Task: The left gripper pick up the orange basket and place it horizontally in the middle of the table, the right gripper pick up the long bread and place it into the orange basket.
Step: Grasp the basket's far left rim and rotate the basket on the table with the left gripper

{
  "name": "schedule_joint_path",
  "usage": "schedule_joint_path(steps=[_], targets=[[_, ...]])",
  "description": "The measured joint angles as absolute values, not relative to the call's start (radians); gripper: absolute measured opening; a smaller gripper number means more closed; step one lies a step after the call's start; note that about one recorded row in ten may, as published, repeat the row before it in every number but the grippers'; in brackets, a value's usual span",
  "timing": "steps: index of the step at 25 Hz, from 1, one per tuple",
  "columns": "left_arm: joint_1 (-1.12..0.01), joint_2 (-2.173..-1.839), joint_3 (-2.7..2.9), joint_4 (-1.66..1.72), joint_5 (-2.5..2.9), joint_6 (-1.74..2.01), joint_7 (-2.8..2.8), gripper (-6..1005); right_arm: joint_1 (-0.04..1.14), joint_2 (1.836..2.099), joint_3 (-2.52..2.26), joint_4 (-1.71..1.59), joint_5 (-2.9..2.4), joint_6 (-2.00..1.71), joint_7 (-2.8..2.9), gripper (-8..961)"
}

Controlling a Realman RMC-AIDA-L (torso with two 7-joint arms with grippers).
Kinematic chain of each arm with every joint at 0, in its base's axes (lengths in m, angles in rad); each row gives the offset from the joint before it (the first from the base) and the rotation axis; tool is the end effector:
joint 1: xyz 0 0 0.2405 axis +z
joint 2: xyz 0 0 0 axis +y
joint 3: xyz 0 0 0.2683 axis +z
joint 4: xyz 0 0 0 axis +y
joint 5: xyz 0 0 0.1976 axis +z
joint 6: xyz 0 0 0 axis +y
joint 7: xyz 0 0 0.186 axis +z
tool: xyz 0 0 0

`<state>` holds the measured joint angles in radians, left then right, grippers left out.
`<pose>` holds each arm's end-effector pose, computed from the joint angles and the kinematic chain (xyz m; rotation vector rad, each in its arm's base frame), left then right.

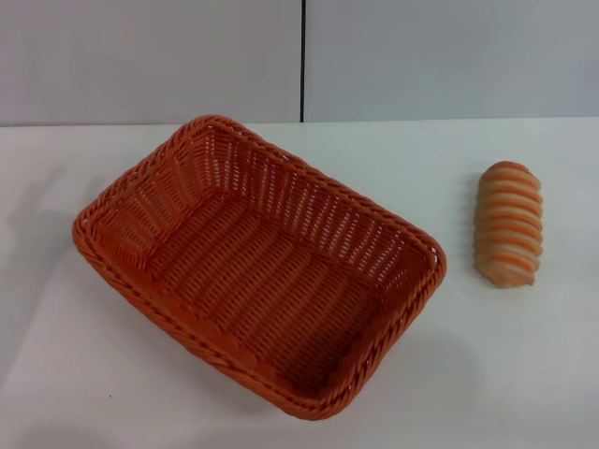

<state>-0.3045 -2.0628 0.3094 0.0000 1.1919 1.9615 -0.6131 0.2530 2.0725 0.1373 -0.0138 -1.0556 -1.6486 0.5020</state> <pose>-0.2861 0.2698 0.0644 -1.4439 -0.3142 -1.3983 0.3989 0.2550 0.1249 -0.8670 0.5084 0.9492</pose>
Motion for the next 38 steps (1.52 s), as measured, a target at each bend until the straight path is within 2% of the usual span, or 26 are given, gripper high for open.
schedule_joint_path(steps=[12,16,23,34,38], targets=[[-0.33,-2.06,0.455,0.137,1.192,1.878,-0.811,597,0.253,2.072,0.132,-0.019,-1.062,-1.648,0.514,526],[-0.337,-2.054,0.57,0.287,1.193,1.797,-1.012,597,0.252,2.072,0.132,-0.018,-1.065,-1.648,0.514,526],[-0.358,-2.026,0.735,0.63,1.345,1.618,-1.41,598,0.252,2.072,0.132,-0.016,-1.076,-1.634,0.515,526],[-0.46,-2.025,0.735,0.928,1.804,1.495,-1.719,599,0.245,2.072,0.132,-0.017,-1.077,-1.621,0.528,526],[-0.504,-2.045,0.737,1.055,1.994,1.454,-1.811,603,0.245,2.072,0.132,-0.018,-1.077,-1.606,0.538,527]])
